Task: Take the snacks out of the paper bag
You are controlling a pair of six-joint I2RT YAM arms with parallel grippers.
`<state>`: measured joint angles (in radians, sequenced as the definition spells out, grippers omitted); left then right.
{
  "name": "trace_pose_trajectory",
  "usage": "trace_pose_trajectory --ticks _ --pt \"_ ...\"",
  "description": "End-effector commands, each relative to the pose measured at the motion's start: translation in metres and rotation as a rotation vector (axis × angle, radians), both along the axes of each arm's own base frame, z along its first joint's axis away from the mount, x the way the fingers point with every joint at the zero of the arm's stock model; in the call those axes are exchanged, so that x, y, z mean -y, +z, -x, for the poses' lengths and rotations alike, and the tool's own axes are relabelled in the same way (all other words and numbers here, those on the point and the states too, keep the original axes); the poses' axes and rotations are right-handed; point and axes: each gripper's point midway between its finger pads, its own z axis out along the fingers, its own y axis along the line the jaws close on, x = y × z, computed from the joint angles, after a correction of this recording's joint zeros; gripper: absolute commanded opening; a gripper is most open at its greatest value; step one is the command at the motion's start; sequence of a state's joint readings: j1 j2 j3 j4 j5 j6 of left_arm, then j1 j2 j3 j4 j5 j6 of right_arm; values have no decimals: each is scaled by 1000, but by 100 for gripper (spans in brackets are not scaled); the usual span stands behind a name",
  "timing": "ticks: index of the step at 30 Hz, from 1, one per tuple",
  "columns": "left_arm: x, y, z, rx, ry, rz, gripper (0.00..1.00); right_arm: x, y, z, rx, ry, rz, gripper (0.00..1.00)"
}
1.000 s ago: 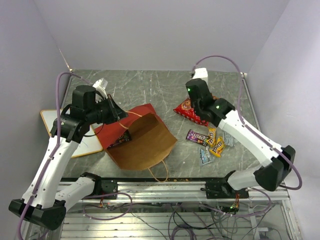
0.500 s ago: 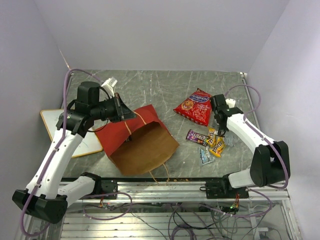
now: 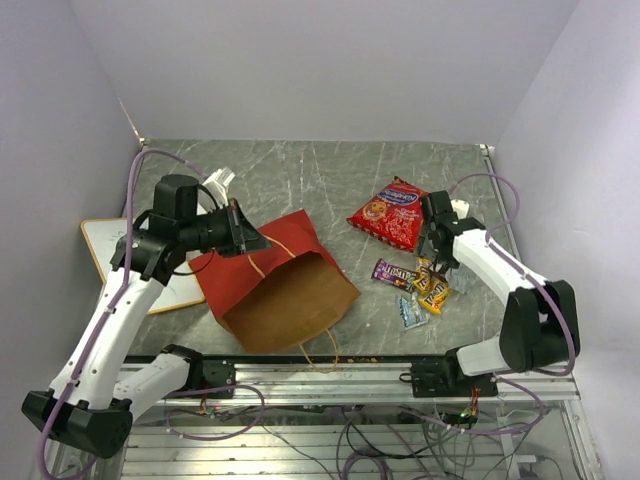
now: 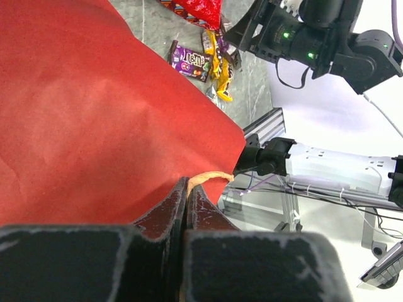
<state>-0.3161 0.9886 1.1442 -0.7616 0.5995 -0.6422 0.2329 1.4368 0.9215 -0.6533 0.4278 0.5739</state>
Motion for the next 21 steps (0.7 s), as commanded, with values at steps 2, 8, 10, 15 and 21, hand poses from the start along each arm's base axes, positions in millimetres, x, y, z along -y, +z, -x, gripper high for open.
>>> trace_pose_trajectory --ticks 2,8,10,15,21 --pt "-3 7 7 29 -7 -2 7 -14 50 -15 143 83 -78 67" --pt "-7 8 7 34 17 -14 7 -68 109 -24 335 434 -263 75" --pt "-8 9 7 38 24 -18 7 -97 130 -23 431 578 -346 76" --pt "-14 8 4 39 61 -46 7 -184 166 10 634 1000 -451 76" --pt "-20 3 5 31 95 -71 7 -270 194 63 784 1383 -474 77"
